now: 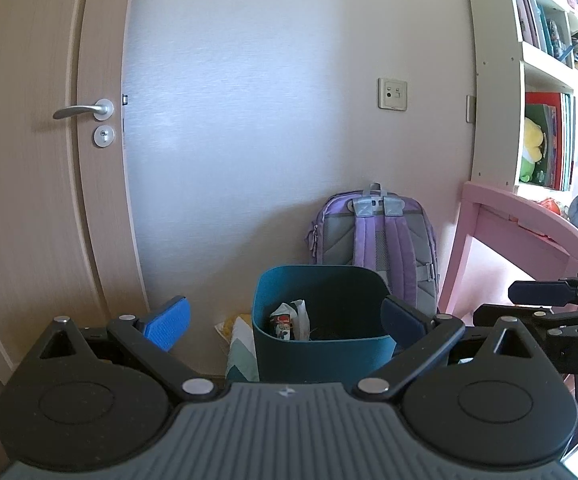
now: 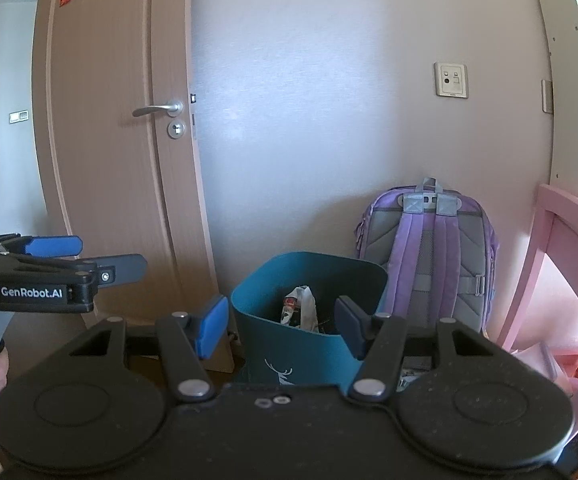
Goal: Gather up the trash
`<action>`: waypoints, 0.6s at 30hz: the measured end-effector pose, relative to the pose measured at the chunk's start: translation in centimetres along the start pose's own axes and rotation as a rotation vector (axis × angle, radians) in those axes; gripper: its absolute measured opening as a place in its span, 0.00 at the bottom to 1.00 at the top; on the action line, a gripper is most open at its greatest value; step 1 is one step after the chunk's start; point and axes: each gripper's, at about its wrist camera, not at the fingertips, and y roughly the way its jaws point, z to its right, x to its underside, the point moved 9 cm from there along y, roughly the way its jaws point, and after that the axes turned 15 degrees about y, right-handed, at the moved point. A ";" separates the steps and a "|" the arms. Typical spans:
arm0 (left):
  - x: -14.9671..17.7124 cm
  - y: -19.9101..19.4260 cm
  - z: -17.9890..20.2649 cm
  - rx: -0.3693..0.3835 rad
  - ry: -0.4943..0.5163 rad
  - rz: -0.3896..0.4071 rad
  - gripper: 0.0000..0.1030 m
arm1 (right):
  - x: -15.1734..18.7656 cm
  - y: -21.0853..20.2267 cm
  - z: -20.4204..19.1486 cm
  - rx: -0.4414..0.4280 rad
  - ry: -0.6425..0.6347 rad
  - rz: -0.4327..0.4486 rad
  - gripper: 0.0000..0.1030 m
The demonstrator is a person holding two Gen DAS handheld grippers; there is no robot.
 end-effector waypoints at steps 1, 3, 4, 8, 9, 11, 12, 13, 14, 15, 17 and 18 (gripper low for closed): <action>0.0 0.0 0.1 0.001 0.000 0.000 0.99 | 0.0 0.0 0.1 -0.001 0.001 -0.001 0.57; 0.0 0.1 0.2 0.003 0.001 -0.001 0.99 | 0.1 0.1 0.1 -0.001 0.001 -0.004 0.57; 0.1 0.0 0.2 0.003 0.002 -0.001 0.99 | 0.1 0.2 0.1 0.003 0.002 -0.005 0.57; 0.1 0.0 0.3 0.018 -0.001 0.004 0.99 | 0.0 0.4 0.3 0.004 0.011 -0.008 0.57; 0.2 0.0 0.4 0.022 -0.004 0.005 0.99 | 0.0 0.5 0.3 0.006 0.011 -0.009 0.57; 0.2 0.1 0.3 0.018 -0.008 0.003 0.99 | 0.1 0.5 0.4 0.004 0.014 -0.012 0.57; 0.2 0.1 0.3 0.017 -0.009 0.004 0.99 | 0.1 0.5 0.4 0.003 0.014 -0.013 0.57; 0.2 0.2 0.4 0.017 -0.009 0.003 0.99 | 0.1 0.5 0.4 0.003 0.014 -0.013 0.57; 0.3 0.2 0.4 0.016 -0.008 0.002 0.99 | 0.1 0.5 0.4 0.002 0.015 -0.013 0.57; 0.3 0.3 0.3 0.005 -0.007 0.001 0.99 | 0.2 0.5 0.5 0.001 0.016 -0.014 0.57; 0.4 0.4 0.1 -0.015 -0.007 -0.002 0.99 | 0.3 0.5 0.5 0.000 0.019 -0.015 0.57; 0.5 0.5 0.1 -0.015 -0.008 -0.003 0.99 | 0.3 0.5 0.6 0.000 0.021 -0.016 0.57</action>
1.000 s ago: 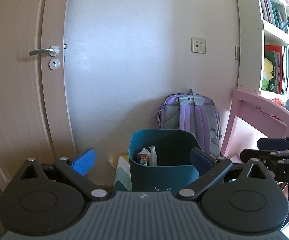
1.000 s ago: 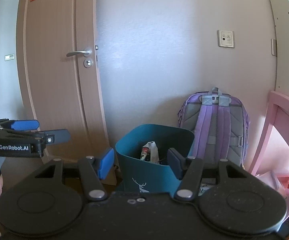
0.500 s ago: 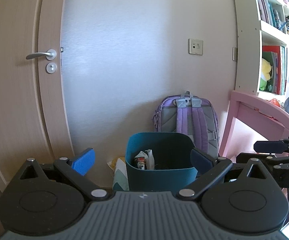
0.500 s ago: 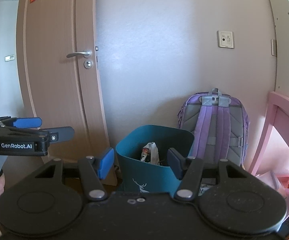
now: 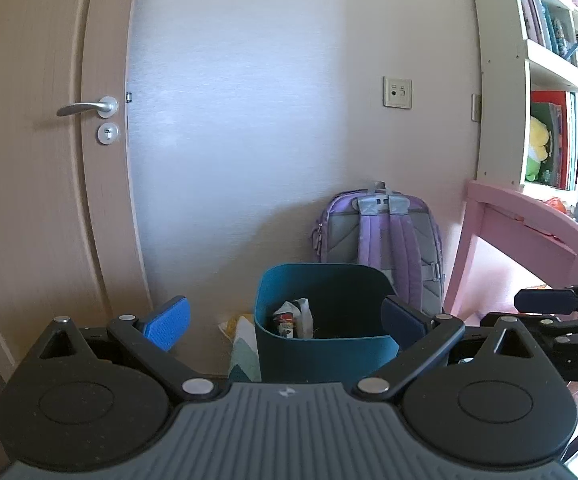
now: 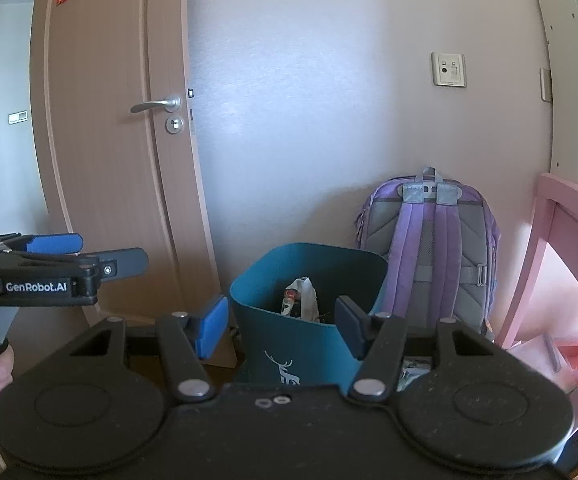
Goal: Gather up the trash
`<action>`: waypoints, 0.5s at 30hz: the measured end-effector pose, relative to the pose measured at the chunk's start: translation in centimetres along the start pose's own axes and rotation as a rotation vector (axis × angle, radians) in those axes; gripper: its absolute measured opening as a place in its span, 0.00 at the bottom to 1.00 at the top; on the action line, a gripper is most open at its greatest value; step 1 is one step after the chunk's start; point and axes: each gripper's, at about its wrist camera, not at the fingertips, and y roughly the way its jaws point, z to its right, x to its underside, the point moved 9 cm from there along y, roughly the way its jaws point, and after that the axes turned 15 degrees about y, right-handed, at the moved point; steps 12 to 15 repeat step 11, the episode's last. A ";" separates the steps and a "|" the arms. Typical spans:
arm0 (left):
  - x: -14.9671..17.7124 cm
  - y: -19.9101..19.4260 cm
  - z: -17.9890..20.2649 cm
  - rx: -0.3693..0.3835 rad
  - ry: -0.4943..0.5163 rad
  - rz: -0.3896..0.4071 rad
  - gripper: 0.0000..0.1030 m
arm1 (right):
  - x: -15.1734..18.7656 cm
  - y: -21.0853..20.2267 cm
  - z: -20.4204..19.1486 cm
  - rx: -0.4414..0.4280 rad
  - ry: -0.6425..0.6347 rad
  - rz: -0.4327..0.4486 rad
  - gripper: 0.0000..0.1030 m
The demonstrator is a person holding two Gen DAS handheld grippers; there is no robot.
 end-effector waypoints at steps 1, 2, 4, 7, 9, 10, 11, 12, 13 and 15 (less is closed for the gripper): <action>0.0 0.0 -0.1 -0.001 -0.002 0.000 0.99 | 0.0 0.1 0.0 0.001 0.002 -0.001 0.57; 0.0 0.1 -0.1 -0.005 -0.002 0.000 0.99 | 0.0 0.1 0.1 0.001 0.004 -0.002 0.57; 0.0 0.1 -0.1 0.001 -0.001 0.005 0.99 | 0.2 0.2 0.2 0.002 0.008 -0.006 0.57; 0.1 0.2 0.0 -0.005 0.000 0.008 0.99 | 0.3 0.4 0.4 0.002 0.010 -0.010 0.57; 0.3 0.4 0.0 0.001 -0.004 0.002 0.99 | 0.5 0.5 0.6 0.004 0.013 -0.012 0.57; 0.5 0.5 0.0 0.005 -0.005 -0.001 0.99 | 0.6 0.5 0.8 0.005 0.016 -0.014 0.57; 0.7 0.6 0.1 0.013 -0.007 -0.004 0.99 | 0.7 0.6 0.9 0.006 0.018 -0.015 0.57; 0.7 0.6 0.1 0.013 -0.007 -0.004 0.99 | 0.7 0.6 0.9 0.006 0.018 -0.015 0.57; 0.7 0.6 0.1 0.013 -0.007 -0.004 0.99 | 0.7 0.6 0.9 0.006 0.018 -0.015 0.57; 0.7 0.6 0.1 0.013 -0.007 -0.004 0.99 | 0.7 0.6 0.9 0.006 0.018 -0.015 0.57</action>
